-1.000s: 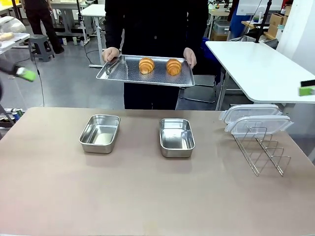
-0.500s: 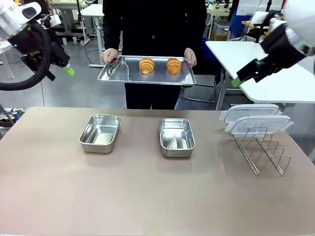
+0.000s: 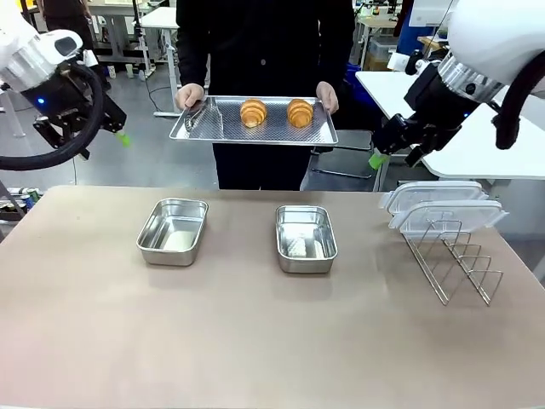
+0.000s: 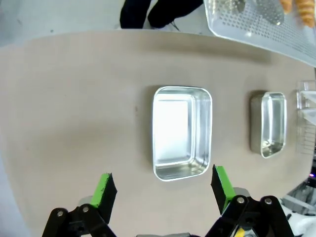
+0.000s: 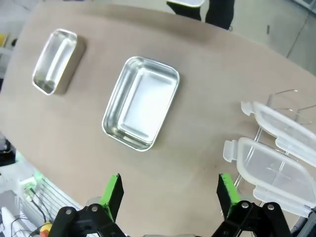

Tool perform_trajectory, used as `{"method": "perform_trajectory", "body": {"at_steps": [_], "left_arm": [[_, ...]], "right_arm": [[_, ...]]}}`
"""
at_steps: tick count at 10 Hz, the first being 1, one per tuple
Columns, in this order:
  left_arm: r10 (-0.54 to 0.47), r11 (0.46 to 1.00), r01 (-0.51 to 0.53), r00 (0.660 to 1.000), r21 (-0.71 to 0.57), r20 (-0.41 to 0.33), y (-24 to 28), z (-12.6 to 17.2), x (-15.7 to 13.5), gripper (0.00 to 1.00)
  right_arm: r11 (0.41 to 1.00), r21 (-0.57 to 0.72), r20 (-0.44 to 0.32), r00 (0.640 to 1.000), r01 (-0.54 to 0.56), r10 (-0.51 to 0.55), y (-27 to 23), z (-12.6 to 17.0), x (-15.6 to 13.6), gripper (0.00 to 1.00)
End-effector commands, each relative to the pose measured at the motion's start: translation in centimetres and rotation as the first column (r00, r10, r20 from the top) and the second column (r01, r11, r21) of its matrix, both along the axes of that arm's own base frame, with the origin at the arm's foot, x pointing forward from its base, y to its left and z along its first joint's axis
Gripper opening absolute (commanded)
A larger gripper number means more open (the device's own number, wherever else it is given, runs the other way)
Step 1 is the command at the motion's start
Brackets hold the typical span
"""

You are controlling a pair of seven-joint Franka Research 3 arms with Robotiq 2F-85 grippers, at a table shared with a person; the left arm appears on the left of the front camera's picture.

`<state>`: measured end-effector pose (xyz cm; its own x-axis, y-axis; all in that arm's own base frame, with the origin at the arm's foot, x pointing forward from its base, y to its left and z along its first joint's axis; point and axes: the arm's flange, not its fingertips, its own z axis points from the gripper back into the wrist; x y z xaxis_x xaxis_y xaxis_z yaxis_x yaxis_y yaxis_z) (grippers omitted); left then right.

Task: Place the bread in airtight containers.
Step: Lift both Airtight Container.

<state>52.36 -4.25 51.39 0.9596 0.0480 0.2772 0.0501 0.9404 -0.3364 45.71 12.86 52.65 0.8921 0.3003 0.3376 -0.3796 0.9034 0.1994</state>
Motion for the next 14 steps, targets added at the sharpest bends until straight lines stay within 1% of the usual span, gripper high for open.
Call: {"method": "perform_trajectory", "body": {"at_steps": [1,3,4,5,6,8,9,10,11,12,13,14], "left_arm": [[-0.023,0.999,0.023,1.0,-0.023,0.006,0.6,1.5,0.3,1.0],[-0.023,0.999,0.023,1.0,-0.023,0.006,0.6,1.5,0.3,1.0],[-0.002,1.0,0.002,1.0,-0.006,0.005,0.3,0.9,0.2,1.0],[0.025,0.995,-0.02,0.998,0.102,-0.055,-2.3,-0.2,0.9,1.0],[0.036,0.984,-0.018,0.995,0.175,-0.098,-4.6,-1.3,1.5,1.0],[0.077,0.967,-0.036,0.985,0.253,-0.153,-6.9,-2.9,1.7,1.0],[0.059,0.963,-0.015,0.986,0.27,-0.155,-7.8,-3.8,1.7,1.0],[0.071,0.953,-0.018,0.983,0.302,-0.167,-8.4,-4.6,1.9,1.0],[0.074,0.95,-0.014,0.981,0.313,-0.178,-8.7,-5.6,1.9,1.0],[0.06,0.952,0.001,0.98,0.306,-0.188,-9.0,-7.2,2.0,1.0],[0.017,0.953,0.043,0.981,0.299,-0.193,-9.2,-8.6,1.6,1.0],[-0.019,0.963,0.059,0.988,0.263,-0.154,-8.7,-13.0,0.7,1.0]], "right_arm": [[0.999,-0.04,0.036,0.999,-0.004,0.005,1.0,0.9,-1.5,1.0],[0.999,-0.04,0.036,0.999,-0.004,0.005,1.0,0.9,-1.5,1.0],[1.0,-0.013,0.02,1.0,-0.024,0.024,0.8,0.8,-0.7,1.0],[0.988,-0.134,-0.025,0.996,0.078,-0.082,4.3,-1.0,0.0,1.0],[0.982,-0.157,-0.052,0.992,0.103,-0.112,6.7,-2.3,0.7,1.0],[0.972,-0.17,-0.063,0.982,0.165,-0.178,9.6,-4.2,2.0,1.0],[0.963,-0.183,-0.065,0.975,0.198,-0.213,10.1,-5.2,2.5,1.0],[0.956,-0.2,-0.05,0.972,0.216,-0.23,10.8,-6.1,2.9,1.0],[0.957,-0.193,-0.061,0.971,0.215,-0.231,11.3,-7.0,3.2,1.0],[0.956,-0.187,-0.061,0.968,0.227,-0.242,11.1,-8.2,3.6,1.0],[0.953,-0.184,-0.066,0.964,0.241,-0.256,11.1,-9.4,4.0,1.0],[0.95,-0.188,-0.082,0.959,0.251,-0.27,11.1,-14.1,5.0,1.0]]}}
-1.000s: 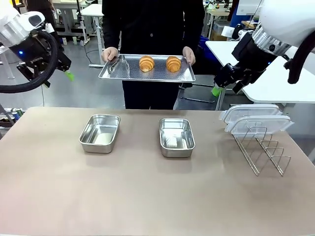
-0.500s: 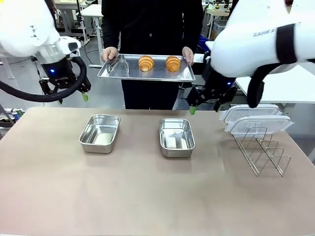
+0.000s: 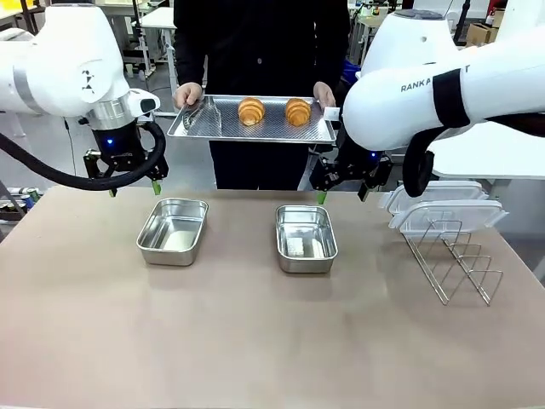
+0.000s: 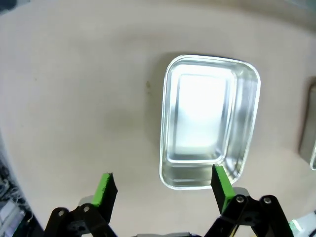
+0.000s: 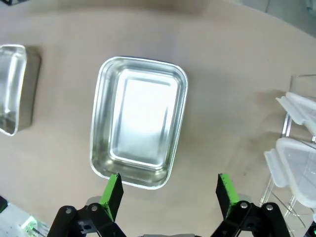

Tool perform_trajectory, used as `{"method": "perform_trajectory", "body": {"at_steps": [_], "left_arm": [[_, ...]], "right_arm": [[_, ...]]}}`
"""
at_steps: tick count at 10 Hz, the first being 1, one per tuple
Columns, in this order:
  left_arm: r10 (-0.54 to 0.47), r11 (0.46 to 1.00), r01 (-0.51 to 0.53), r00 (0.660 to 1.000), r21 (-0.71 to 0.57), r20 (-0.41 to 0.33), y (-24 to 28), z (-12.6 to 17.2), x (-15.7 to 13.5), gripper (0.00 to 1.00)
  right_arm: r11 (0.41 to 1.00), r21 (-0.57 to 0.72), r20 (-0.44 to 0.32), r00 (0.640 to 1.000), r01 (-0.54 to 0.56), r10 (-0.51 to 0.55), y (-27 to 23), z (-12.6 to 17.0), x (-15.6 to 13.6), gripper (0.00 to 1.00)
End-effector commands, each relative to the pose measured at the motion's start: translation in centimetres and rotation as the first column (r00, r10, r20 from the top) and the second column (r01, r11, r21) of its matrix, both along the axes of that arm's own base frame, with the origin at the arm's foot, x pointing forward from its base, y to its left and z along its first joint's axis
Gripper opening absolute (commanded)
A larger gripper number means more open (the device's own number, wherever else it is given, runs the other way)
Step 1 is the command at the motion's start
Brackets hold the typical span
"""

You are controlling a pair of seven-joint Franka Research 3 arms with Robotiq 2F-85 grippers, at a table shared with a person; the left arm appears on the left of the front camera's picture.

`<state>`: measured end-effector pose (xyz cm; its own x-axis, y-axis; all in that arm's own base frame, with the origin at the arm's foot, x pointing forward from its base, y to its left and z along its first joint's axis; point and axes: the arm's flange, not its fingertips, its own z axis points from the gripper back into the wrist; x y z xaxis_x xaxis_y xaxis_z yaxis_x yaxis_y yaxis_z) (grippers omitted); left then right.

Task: Place the bread in airtight containers.
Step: Lift both Airtight Container.

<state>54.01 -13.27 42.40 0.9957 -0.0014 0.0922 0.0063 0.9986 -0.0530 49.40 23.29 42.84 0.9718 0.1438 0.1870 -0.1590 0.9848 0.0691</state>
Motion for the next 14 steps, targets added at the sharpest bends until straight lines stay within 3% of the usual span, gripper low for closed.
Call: {"method": "perform_trajectory", "body": {"at_steps": [1,4,8,9,10,11,12,13,14], "left_arm": [[-0.041,0.999,0.042,0.998,-0.021,0.047,0.4,-4.3,-0.9,1.0],[-0.04,0.998,0.043,0.997,-0.044,0.063,1.3,-7.7,-0.8,1.0],[-0.048,0.998,0.051,0.996,-0.038,0.073,0.5,-9.4,-0.4,1.0],[-0.044,0.999,0.046,0.995,-0.028,0.089,0.6,-9.0,-0.3,0.42],[-0.049,0.998,0.051,0.994,-0.022,0.094,0.6,-8.9,-0.2,0.42],[-0.056,0.998,0.057,0.994,-0.011,0.093,0.9,-8.9,-0.2,0.0],[-0.061,0.998,0.062,0.994,-0.006,0.091,1.1,-8.7,-0.1,0.37],[-0.061,0.998,0.061,0.994,0.0,0.092,1.4,-8.8,-0.2,0.0],[-0.065,0.998,0.064,0.994,0.006,0.087,1.4,-8.8,-0.3,0.0]], "right_arm": [[0.999,-0.008,0.021,0.999,0.045,-0.045,0.7,-4.7,1.5,1.0],[0.999,-0.018,0.019,0.999,0.044,-0.043,0.6,-8.6,2.3,1.0],[0.997,-0.016,0.012,0.998,0.07,-0.069,-0.1,-10.0,2.1,1.0],[0.996,-0.02,0.008,0.997,0.083,-0.083,-0.2,-9.9,2.2,0.41],[0.996,-0.027,0.009,0.996,0.09,-0.089,-0.2,-9.9,2.2,0.41],[0.995,-0.032,0.002,0.996,0.09,-0.09,-0.2,-9.7,2.2,0.0],[0.995,-0.039,-0.001,0.996,0.094,-0.094,-0.2,-9.7,2.3,0.35],[0.994,-0.048,-0.004,0.995,0.097,-0.097,-0.3,-9.7,2.1,0.0],[0.994,-0.053,-0.01,0.995,0.099,-0.099,-0.4,-9.8,2.0,0.0]]}}
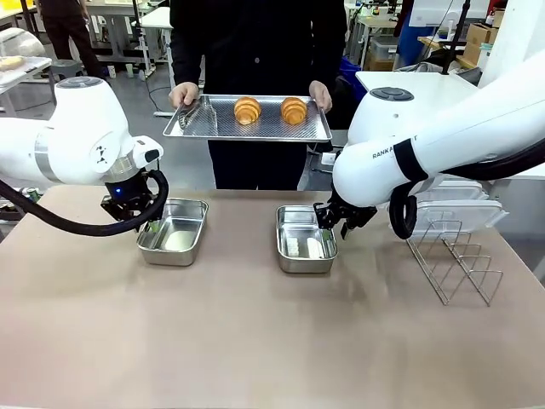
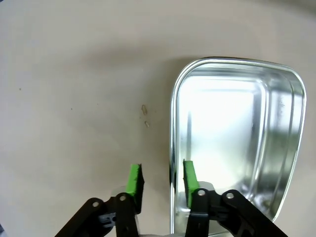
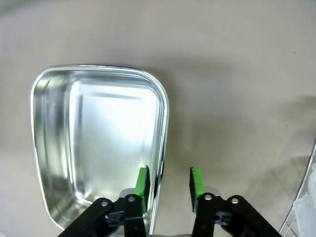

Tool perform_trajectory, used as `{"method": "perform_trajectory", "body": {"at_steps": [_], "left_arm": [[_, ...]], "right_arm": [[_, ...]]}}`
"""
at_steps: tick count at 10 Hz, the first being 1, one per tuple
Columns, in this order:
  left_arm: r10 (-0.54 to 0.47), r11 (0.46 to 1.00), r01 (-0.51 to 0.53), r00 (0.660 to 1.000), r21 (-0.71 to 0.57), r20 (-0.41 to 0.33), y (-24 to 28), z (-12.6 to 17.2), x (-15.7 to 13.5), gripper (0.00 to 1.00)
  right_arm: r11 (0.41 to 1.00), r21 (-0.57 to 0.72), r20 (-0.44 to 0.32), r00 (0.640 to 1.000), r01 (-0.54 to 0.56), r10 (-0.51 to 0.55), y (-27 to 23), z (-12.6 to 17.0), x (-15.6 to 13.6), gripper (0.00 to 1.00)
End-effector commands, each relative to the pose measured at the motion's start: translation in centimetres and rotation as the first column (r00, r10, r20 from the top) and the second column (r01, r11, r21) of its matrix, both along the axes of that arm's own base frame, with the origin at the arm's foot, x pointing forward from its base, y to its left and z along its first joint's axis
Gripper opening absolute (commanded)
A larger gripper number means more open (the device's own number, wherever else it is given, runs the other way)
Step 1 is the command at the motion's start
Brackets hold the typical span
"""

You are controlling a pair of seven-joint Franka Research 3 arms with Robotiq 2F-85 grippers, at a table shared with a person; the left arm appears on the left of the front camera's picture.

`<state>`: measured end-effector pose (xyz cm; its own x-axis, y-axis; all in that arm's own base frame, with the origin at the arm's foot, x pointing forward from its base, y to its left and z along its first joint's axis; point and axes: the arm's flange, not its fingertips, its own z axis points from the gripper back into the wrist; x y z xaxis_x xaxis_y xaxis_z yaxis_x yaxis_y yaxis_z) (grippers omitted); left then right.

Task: Place the bread in airtight containers.
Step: Lift both Airtight Container.

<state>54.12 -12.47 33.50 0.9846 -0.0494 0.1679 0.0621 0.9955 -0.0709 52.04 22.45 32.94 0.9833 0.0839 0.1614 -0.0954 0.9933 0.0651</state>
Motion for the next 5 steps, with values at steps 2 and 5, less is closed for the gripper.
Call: {"method": "perform_trajectory", "body": {"at_steps": [2,5], "left_arm": [[-0.017,1.0,0.017,1.0,0.024,0.003,0.62,0.0,-0.59,0.0],[-0.016,1.0,0.016,1.0,0.017,-0.009,0.7,0.51,-0.36,0.0]], "right_arm": [[0.998,-0.041,0.003,0.999,0.038,-0.038,0.27,0.08,-0.74,0.0],[0.998,-0.035,0.001,0.999,0.05,-0.05,0.11,0.39,-0.62,0.0]]}}
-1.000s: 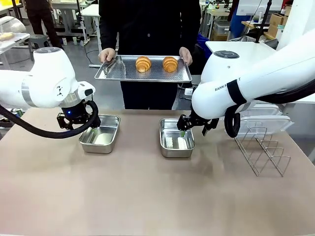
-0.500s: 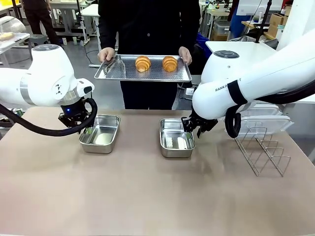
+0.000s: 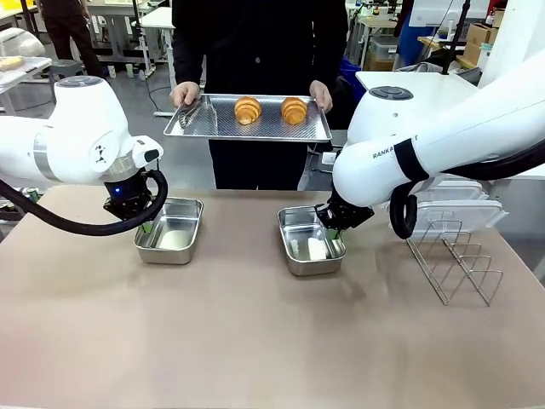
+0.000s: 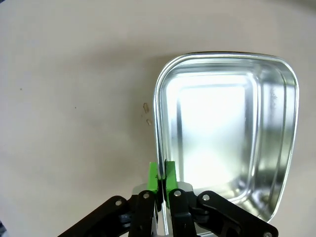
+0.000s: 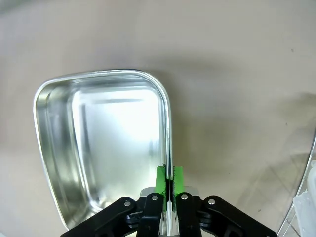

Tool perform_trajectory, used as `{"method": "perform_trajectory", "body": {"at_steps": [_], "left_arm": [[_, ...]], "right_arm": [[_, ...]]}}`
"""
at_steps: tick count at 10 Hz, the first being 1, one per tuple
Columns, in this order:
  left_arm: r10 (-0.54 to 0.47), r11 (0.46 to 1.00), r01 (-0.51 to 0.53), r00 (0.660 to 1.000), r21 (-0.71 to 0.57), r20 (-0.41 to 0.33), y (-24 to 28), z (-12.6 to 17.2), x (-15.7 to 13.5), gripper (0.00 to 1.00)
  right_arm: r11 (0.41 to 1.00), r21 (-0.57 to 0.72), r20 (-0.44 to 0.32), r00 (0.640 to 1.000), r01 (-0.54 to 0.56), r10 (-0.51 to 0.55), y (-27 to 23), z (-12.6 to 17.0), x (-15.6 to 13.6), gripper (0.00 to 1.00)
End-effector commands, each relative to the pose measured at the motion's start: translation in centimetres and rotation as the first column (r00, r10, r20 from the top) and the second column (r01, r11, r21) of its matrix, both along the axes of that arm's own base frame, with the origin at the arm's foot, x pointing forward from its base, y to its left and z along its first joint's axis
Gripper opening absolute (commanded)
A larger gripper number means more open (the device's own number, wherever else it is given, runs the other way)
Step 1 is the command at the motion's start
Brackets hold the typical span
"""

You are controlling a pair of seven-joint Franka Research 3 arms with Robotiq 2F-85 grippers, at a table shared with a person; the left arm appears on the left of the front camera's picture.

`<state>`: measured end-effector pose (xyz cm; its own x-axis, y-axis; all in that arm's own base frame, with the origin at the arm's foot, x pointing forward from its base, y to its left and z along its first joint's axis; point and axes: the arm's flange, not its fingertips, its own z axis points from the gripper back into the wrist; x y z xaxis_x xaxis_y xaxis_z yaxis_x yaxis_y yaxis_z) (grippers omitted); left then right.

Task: Place the bread in airtight containers.
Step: Lift both Airtight Container.

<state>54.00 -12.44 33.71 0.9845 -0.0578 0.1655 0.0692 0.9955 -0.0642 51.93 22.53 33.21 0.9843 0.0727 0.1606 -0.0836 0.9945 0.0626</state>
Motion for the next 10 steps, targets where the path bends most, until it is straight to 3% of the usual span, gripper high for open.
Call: {"method": "perform_trajectory", "body": {"at_steps": [1,4,7,10], "left_arm": [[-0.002,1.0,0.002,1.0,0.004,-0.009,0.6,0.4,-0.2,0.0],[0.047,0.998,-0.048,0.999,-0.028,-0.013,0.7,2.6,0.0,0.0],[0.058,0.995,-0.054,0.997,-0.083,0.045,0.2,9.9,-1.0,0.0],[0.035,0.988,-0.021,0.995,-0.151,0.089,-0.8,14.5,-3.0,0.0]], "right_arm": [[0.998,-0.033,0.002,0.999,0.044,-0.044,-0.1,0.3,-0.5,0.0],[0.998,-0.035,0.002,0.999,0.054,-0.054,-1.1,2.4,-0.7,0.0],[0.999,0.031,0.025,0.999,0.044,-0.045,-3.9,10.1,-2.3,0.0],[0.997,0.059,0.047,0.997,0.059,-0.061,-5.6,14.5,-3.8,0.0]]}}
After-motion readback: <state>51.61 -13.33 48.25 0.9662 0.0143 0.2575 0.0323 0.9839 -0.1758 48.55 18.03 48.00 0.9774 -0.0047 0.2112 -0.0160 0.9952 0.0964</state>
